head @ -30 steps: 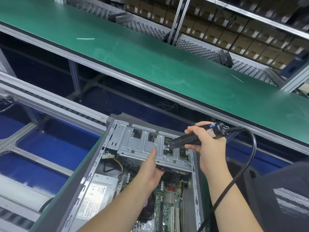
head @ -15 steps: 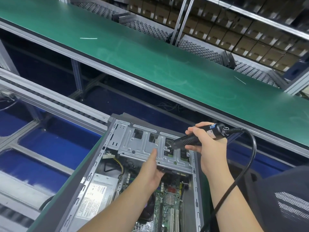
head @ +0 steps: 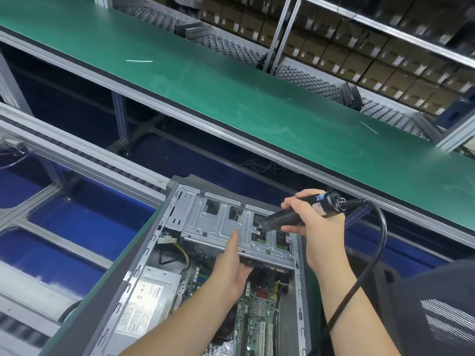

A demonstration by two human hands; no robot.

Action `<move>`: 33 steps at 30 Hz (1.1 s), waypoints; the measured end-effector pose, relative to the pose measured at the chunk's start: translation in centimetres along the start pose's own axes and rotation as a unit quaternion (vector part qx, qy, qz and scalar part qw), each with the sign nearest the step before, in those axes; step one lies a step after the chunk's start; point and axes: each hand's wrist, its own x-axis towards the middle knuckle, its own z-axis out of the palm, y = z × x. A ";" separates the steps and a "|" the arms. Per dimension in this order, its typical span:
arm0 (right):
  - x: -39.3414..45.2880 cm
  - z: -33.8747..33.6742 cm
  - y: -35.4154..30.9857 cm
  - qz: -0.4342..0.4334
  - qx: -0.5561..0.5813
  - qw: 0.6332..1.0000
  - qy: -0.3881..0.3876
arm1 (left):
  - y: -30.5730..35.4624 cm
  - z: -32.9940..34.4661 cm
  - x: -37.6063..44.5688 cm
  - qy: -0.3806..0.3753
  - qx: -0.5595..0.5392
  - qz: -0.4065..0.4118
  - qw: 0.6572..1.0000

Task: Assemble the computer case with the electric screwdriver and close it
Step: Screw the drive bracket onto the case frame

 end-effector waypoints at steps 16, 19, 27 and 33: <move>-0.1 -1.0 -1.4 0.002 0.041 0.999 0.019 | 6.0 3.2 3.1 0.028 0.758 0.342 0.555; -0.1 -1.2 -1.3 0.007 0.042 0.999 0.024 | 5.9 3.1 3.8 0.024 0.744 0.351 0.568; -0.1 -1.5 -2.4 0.004 0.071 0.997 0.034 | 6.4 2.0 4.7 0.001 0.737 0.382 0.558; -0.2 -1.6 -3.3 0.001 0.096 0.995 0.036 | 6.5 1.5 4.6 -0.016 0.678 0.420 0.603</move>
